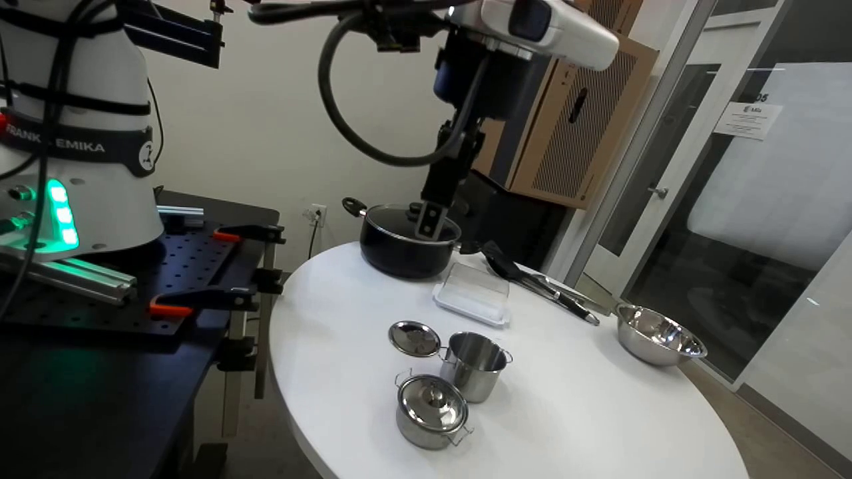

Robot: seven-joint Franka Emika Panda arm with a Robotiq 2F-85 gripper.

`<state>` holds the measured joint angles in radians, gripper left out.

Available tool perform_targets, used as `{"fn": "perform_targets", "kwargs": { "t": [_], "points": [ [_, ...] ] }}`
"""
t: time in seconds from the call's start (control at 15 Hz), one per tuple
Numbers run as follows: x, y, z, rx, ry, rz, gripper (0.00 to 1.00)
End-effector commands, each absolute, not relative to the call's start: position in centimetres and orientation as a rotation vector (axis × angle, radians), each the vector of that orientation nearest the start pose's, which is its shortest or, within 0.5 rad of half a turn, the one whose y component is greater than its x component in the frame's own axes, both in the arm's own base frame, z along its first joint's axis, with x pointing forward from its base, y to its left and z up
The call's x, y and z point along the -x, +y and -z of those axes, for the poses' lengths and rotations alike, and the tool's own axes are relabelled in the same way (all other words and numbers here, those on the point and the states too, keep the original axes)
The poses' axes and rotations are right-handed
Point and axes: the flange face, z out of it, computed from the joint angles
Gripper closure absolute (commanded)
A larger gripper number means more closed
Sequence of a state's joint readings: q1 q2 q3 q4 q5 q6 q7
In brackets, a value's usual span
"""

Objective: Put the lid on the small pot on the table

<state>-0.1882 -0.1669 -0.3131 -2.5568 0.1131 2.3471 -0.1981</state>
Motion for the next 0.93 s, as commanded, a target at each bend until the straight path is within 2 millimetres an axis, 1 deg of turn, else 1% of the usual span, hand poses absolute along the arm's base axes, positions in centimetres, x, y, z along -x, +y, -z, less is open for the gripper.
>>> {"fn": "perform_targets", "kwargs": {
  "t": [0.0,0.2,0.27,0.4,0.6,0.87],
  "points": [
    [-38.5,-20.4,-32.0,2.950,0.564,-0.014,0.00],
    [-38.6,-20.5,-32.1,2.951,0.566,-0.012,0.00],
    [-38.8,-20.6,-31.4,2.957,0.583,0.003,0.00],
    [-39.4,-21.3,-29.2,2.976,0.624,-0.009,0.00],
    [-40.3,-22.3,-26.6,2.964,0.683,-0.038,0.00],
    [-42.3,-23.0,-23.2,2.927,0.758,-0.049,0.00]
  ]
}}
